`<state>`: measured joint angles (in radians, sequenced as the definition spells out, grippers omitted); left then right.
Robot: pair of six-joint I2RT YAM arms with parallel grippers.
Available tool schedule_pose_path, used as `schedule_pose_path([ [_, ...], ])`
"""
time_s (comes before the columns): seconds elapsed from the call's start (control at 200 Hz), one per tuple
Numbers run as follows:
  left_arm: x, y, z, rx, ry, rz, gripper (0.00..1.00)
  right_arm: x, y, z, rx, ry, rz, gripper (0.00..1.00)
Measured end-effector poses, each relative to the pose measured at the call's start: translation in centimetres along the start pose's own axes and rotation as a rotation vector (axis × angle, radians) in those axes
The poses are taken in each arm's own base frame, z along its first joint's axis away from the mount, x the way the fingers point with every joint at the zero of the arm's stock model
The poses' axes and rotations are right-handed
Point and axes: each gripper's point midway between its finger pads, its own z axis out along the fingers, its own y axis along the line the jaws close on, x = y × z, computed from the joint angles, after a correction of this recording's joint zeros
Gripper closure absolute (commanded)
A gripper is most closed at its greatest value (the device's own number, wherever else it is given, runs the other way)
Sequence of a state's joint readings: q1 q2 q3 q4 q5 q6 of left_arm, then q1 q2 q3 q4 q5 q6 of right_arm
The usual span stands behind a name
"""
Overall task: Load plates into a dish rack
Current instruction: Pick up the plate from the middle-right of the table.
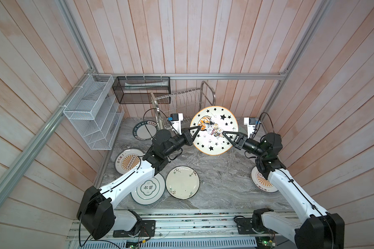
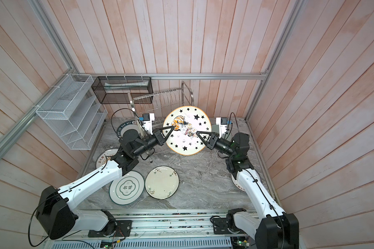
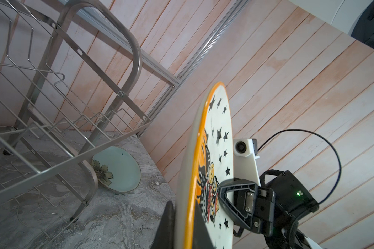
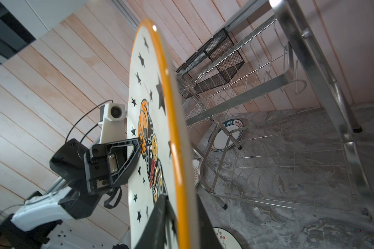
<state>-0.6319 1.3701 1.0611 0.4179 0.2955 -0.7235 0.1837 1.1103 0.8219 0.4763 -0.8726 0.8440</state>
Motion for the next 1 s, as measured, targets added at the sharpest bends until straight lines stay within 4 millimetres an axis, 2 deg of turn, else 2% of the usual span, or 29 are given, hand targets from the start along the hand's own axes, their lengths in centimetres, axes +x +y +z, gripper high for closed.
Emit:
schedule_pose_path([
  [0.25,-1.0,-0.5,0.1,0.013,-0.021,0.01,0.99,-0.9,0.8,0.3,-0.018,-0.005,0.009,1.0],
  [0.32,-1.2,-0.5,0.1,0.01,-0.029,0.012,0.85,-1.2,0.8,0.4,-0.02,-0.007,0.005,1.0],
  [0.485,-2.3,0.2,-0.3,-0.055,-0.08,0.055,0.41,-1.1,1.5,0.9,-0.041,0.007,-0.034,1.0],
  [0.65,-5.3,-1.4,-2.5,-0.082,-0.18,0.111,0.18,-1.7,1.2,1.5,-0.034,0.004,-0.045,1.0],
  [0.84,-8.1,-3.2,-5.1,-0.106,-0.274,0.164,0.12,-3.4,1.3,2.2,-0.033,-0.024,-0.064,1.0],
  [1.0,-8.3,-2.7,-6.7,-0.162,-0.292,0.181,0.12,-5.6,1.7,2.8,-0.03,-0.07,-0.096,1.0],
])
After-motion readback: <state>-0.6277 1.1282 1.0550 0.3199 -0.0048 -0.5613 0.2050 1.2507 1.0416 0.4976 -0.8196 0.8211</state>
